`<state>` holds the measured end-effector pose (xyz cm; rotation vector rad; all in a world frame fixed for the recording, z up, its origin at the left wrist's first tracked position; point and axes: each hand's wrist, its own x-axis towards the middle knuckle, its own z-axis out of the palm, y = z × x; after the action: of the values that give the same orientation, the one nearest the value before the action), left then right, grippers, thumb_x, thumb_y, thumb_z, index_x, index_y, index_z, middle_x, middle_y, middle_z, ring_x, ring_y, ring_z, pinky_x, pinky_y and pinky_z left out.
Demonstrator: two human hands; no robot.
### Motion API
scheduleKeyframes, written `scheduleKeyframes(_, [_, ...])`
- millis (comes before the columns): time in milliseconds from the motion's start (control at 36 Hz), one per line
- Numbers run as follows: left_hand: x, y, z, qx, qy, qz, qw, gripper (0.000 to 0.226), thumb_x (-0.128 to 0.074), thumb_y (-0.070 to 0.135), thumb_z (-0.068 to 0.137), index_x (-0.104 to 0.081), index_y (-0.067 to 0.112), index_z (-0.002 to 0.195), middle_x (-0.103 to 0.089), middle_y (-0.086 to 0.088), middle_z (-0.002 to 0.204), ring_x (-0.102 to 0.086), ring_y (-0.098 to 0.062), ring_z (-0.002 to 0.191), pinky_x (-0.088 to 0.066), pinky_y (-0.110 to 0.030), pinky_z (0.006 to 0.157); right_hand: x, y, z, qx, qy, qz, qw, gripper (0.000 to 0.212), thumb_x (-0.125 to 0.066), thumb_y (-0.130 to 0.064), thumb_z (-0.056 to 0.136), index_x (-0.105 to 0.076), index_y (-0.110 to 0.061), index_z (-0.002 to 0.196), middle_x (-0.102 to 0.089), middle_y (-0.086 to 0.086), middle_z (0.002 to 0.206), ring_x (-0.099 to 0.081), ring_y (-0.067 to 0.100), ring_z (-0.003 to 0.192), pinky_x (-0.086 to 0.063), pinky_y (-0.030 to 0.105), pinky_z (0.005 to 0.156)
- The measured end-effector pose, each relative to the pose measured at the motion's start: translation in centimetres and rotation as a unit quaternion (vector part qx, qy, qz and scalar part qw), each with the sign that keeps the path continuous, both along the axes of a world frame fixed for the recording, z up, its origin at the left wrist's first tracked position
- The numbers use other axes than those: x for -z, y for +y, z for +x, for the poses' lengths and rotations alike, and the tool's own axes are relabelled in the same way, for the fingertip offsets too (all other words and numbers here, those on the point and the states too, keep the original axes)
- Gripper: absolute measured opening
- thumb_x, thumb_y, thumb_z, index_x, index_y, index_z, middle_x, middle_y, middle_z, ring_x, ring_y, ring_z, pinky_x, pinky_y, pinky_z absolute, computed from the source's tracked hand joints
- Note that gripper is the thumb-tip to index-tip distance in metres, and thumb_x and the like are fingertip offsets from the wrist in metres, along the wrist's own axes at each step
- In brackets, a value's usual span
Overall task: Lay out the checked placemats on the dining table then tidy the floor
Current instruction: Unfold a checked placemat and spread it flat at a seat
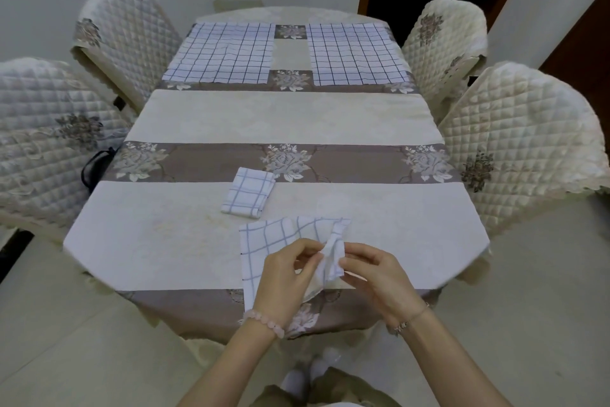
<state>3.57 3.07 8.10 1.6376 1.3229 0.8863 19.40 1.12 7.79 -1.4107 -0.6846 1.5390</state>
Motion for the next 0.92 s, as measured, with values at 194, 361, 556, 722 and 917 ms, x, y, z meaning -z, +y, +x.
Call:
scheduleKeyframes(194, [-1.9,2.8,-2.6,-0.106,-0.086,0.028,0.99,0.028,-0.061,0.002,0.085,-0.063,0.03,0.083,-0.066,0.012,0.085,-0.059,0.007,0.073,-0.047,-0.007,0.068,-0.2,1.0,2.8,0.042,0.006,0.01,0.999,0.04,-0.085,-0.037,0.057,-0.072,-0.012,0.084,-0.07,0.003,0.082,-0.066,0.012,0.081,-0.056,0.024,0.07])
scheduleKeyframes(361, [-3.6,7.4,-6.8,-0.207,-0.17,0.027,0.963,0.02,-0.061,0.006,0.087,-0.062,0.023,0.077,-0.062,0.001,0.077,-0.056,-0.005,0.068,-0.052,-0.02,0.064,-0.9,2.5,5.5,0.069,0.028,0.028,0.997,0.016,-0.052,-0.016,0.093,-0.064,-0.005,0.094,-0.064,0.008,0.089,-0.06,0.018,0.082,-0.054,0.022,0.064])
scheduleKeyframes(556, [-4.1,10.8,-10.4,-0.249,-0.117,0.016,0.961,0.021,-0.056,0.021,0.092,-0.059,0.024,0.071,-0.052,0.002,0.068,-0.043,-0.01,0.067,-0.036,-0.024,0.061,-1.5,5.2,7.5,0.14,-0.061,0.032,0.988,0.014,-0.06,-0.016,0.089,-0.066,-0.005,0.097,-0.066,0.011,0.097,-0.059,0.02,0.086,-0.051,0.03,0.072])
scheduleKeyframes(722, [-3.7,11.1,-10.5,-0.272,-0.109,0.008,0.956,0.021,-0.056,0.025,0.092,-0.061,0.019,0.073,-0.055,0.0,0.067,-0.046,-0.007,0.062,-0.037,-0.019,0.059,-1.7,7.2,7.9,0.145,-0.167,0.049,0.974,0.008,-0.065,-0.016,0.086,-0.069,-0.012,0.091,-0.068,0.002,0.096,-0.06,0.02,0.098,-0.048,0.035,0.094])
scheduleKeyframes(917, [-0.3,10.5,-10.4,-0.308,-0.078,-0.051,0.947,0.016,-0.053,0.019,0.093,-0.06,0.006,0.087,-0.054,0.002,0.069,-0.048,-0.01,0.065,-0.038,-0.017,0.058,0.4,7.9,7.7,0.1,-0.182,-0.003,0.978,0.018,-0.058,-0.023,0.091,-0.066,-0.008,0.096,-0.066,0.01,0.106,-0.059,0.024,0.096,-0.048,0.037,0.088])
